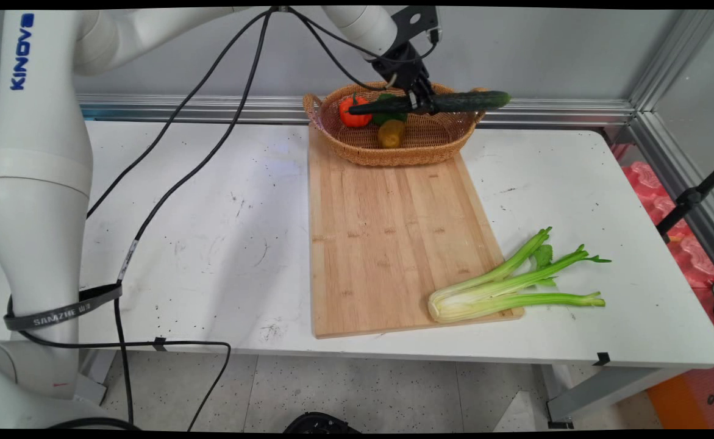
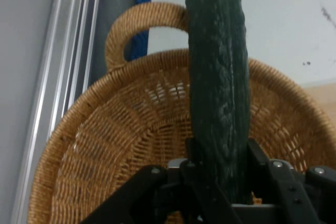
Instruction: Place the picked object in the vegetable basket
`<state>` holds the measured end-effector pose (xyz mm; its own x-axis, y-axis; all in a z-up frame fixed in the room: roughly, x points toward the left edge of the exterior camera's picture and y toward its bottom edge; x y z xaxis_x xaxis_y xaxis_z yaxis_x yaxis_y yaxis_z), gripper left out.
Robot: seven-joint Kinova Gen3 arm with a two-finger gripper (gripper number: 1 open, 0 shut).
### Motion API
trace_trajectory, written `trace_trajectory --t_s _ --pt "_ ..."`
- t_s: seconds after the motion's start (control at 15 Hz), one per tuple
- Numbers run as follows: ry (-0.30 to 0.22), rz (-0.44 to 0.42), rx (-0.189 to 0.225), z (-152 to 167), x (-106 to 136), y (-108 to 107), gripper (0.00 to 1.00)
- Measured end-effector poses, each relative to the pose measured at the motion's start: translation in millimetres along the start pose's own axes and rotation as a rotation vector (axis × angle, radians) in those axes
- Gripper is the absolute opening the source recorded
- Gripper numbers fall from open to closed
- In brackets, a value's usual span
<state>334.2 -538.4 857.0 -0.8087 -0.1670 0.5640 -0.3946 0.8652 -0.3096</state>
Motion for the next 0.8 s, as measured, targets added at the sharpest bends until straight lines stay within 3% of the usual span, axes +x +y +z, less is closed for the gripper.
trace_trajectory --t_s 0.6,0.67,0.8 --pt "-0.022 -0.003 -0.021 7.2 -19.4 -3.0 0.0" --pt "-0.021 -0.005 -0.023 7.5 -20.3 -3.0 1.0" --pt "-0.019 -0.012 -0.03 8.1 -21.9 -2.6 1.0"
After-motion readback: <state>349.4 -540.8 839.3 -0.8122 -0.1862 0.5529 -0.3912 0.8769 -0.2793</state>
